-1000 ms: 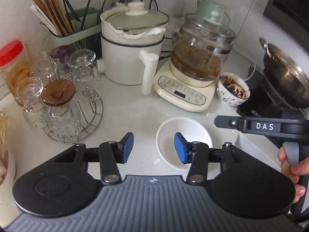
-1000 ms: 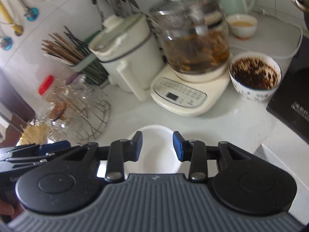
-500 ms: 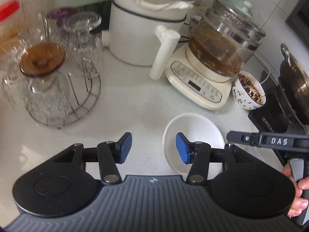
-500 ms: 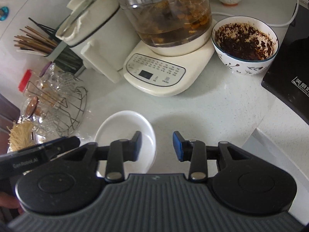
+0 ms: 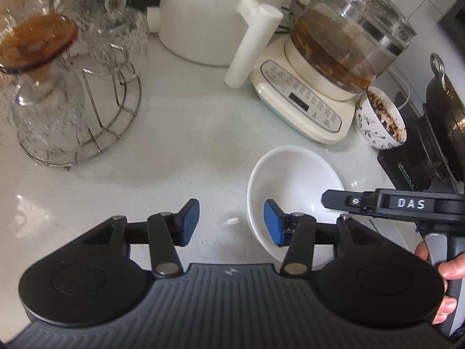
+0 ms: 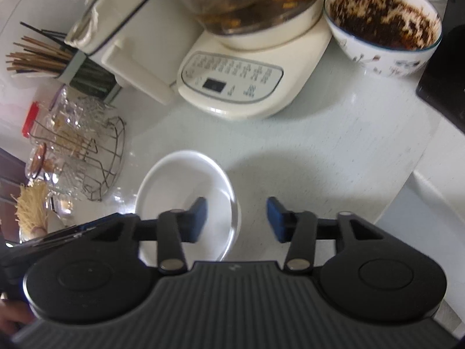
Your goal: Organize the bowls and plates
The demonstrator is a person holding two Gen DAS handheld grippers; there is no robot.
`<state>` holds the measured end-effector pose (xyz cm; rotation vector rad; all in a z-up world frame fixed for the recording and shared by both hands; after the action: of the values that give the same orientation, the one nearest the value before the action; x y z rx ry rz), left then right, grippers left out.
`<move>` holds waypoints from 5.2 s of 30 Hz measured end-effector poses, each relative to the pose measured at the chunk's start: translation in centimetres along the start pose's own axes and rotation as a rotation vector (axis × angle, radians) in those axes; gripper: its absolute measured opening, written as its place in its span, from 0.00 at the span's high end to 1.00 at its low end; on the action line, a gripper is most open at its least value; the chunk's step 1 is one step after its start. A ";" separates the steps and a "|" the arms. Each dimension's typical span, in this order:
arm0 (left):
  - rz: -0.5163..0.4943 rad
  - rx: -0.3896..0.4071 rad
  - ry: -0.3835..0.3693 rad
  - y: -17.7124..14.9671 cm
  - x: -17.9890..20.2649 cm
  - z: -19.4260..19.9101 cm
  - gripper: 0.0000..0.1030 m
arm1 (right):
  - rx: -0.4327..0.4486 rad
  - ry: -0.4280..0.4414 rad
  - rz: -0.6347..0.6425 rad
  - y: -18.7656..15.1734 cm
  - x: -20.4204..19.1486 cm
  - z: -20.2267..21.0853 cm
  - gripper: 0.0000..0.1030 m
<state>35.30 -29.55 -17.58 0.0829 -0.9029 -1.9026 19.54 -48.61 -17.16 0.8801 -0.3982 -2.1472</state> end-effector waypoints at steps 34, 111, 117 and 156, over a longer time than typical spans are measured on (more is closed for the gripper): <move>0.022 0.094 -0.034 -0.3 0.5 5.4 0.91 | 0.038 0.073 0.086 -0.7 -3.5 3.2 0.91; 0.117 0.068 0.124 -8.2 -9.3 17.8 0.90 | -0.030 0.105 0.304 -11.5 -16.4 5.1 0.88; 0.126 0.032 0.140 -8.5 -9.6 17.0 0.82 | -0.038 0.106 0.278 -11.4 -16.4 4.7 0.88; 0.259 -0.019 0.151 -9.6 -12.1 12.7 0.61 | -0.141 0.168 0.076 -11.8 -13.2 1.5 0.68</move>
<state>28.90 -10.62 -18.18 0.0923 -0.7550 -1.6404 18.37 -30.90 -16.21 0.9405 -0.1901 -1.9883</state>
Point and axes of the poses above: each gripper's, at about its wrist camera, not at the fingertips, and z roughly against the way its jaws point, x to its right, y to its top, the point moved 3 cm from there along -z, roughly the way its jaws point, and after that the axes turned 15 degrees about x, right-handed, at the moved point
